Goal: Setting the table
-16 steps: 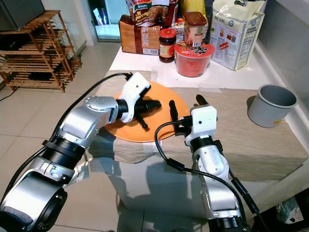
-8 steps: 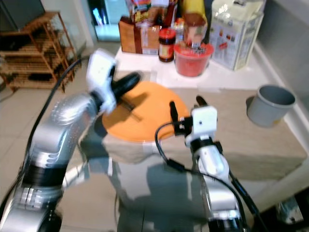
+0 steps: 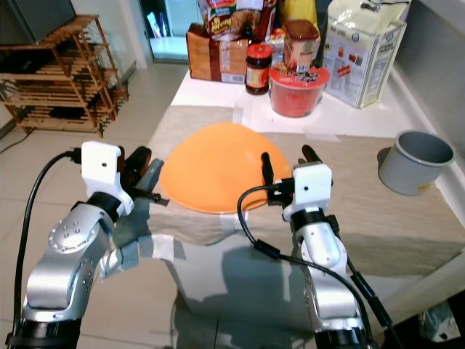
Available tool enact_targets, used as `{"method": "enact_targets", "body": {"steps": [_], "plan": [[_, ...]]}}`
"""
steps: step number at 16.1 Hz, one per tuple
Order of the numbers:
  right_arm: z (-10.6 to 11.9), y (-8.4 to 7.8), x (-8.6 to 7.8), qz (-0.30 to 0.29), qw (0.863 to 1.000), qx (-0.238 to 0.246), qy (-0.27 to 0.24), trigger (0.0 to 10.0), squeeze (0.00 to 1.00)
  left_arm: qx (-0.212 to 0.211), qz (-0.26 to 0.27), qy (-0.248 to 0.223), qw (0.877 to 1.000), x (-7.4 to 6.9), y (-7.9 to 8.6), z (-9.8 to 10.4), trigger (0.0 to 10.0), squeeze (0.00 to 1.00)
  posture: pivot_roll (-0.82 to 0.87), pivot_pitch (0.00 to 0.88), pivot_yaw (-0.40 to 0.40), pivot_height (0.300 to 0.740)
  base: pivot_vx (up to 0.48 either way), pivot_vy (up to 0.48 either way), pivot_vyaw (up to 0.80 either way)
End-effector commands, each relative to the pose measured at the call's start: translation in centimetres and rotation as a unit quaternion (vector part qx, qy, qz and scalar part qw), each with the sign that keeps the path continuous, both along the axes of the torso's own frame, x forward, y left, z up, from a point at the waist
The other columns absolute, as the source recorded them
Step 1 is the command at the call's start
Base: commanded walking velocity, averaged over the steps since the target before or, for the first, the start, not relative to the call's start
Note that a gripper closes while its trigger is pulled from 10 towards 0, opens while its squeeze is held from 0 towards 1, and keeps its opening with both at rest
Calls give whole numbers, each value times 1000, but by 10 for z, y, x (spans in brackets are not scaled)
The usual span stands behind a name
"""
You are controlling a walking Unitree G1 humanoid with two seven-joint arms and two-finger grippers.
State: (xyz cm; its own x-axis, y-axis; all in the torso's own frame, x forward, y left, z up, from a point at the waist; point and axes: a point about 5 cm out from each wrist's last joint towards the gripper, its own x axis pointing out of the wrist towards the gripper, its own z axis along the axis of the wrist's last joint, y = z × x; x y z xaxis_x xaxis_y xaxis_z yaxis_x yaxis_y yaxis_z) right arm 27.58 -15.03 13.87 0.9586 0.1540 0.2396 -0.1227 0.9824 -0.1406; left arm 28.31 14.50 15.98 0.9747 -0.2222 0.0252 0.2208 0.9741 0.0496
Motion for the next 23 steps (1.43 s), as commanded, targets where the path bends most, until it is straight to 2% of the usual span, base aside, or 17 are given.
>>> {"method": "enact_targets", "body": {"steps": [1, 4, 19, 20, 21, 23], "plan": [[2, 1, 2, 1, 1000, -3, -7, 10000, 0, 5, 5, -4, 1000, 2, 0, 3, 10000, 0, -56, 0, 65, 736, 0, 0, 0], [3, 3, 3, 3, 1000, -3, -9, 10000, 0, -4, 4, 19, 1000, 11, -1, -5, 10000, 0, -60, 0, 62, 736, 0, 0, 0], [3, 3, 3, 3, 1000, -3, -9, 10000, 0, -4, 4, 19, 1000, 11, -1, -5, 10000, 0, -60, 0, 62, 736, 0, 0, 0], [3, 3, 3, 4, 1000, -3, -10, 10000, 0, -4, 7, 21, 1000, 14, -1, -7, 10000, 0, -60, 0, 62, 736, 0, 0, 0], [-2, -3, -5, 1, 1000, -7, -1, 10000, 0, -19, -4, 24, 1000, 14, 6, -4, 10000, 0, -77, 0, 67, 736, 0, 0, 0], [-4, -2, -6, 5, 1000, -11, 1, 10000, 0, -32, -13, 16, 999, 10, 4, 0, 10000, 0, -69, 0, 67, 736, 0, 0, 0]]}}
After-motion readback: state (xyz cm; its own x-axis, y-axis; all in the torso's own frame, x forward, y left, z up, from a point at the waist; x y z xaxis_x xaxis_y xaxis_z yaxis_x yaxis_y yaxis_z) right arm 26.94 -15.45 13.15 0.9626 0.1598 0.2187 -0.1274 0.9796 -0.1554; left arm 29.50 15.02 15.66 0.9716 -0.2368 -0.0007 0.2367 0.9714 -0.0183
